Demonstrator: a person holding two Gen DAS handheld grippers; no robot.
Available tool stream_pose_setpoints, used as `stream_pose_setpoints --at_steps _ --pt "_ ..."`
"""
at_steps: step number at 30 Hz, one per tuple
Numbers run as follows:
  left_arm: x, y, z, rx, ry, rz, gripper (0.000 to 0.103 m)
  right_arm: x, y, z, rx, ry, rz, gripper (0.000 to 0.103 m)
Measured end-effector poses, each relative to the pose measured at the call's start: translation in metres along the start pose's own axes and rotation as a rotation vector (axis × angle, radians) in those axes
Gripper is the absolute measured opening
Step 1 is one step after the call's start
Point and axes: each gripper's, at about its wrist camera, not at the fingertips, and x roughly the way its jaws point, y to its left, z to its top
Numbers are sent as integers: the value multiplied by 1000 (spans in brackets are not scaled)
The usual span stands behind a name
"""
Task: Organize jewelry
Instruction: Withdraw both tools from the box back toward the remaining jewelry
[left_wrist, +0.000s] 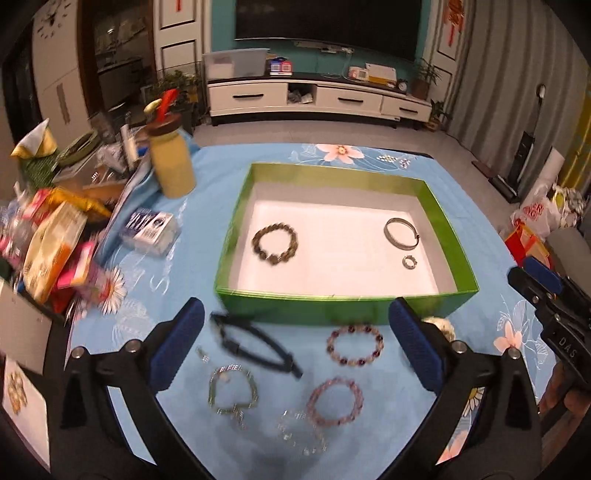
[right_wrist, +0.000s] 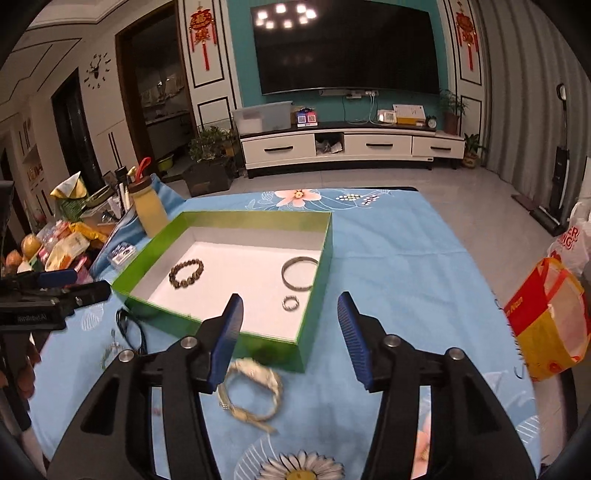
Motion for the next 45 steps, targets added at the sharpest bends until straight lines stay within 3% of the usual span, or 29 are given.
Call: stream_pose_setpoints --at_steps 12,17,20,23,25,29,32,38,45 --pt "-38 50 -59 -199 -36 -68 101 -15 18 -51 -33 83 101 58" --pt "-49 50 -83 -189 -82 -166 101 -16 24 -64 -37 110 134 58" --pt "-51 39 -95 -97 -81 -215 101 -17 27 -69 -41 120 141 58" --pt "-39 23 -105 15 30 -153 101 -17 29 -72 -43 129 153 59" --pt "-30 21 -112 13 71 -141 101 -14 32 -78 -43 146 171 59" --pt "-24 29 -126 -63 40 -152 101 -6 44 -85 -50 190 215 59" --pt "-20 37 -134 -102 32 -96 101 1 54 -89 -70 216 232 59" --pt "-14 55 -138 -75 51 13 101 16 67 -93 -78 265 262 59" --pt "-3 50 -138 -57 86 -68 98 41 82 -97 -69 328 285 59"
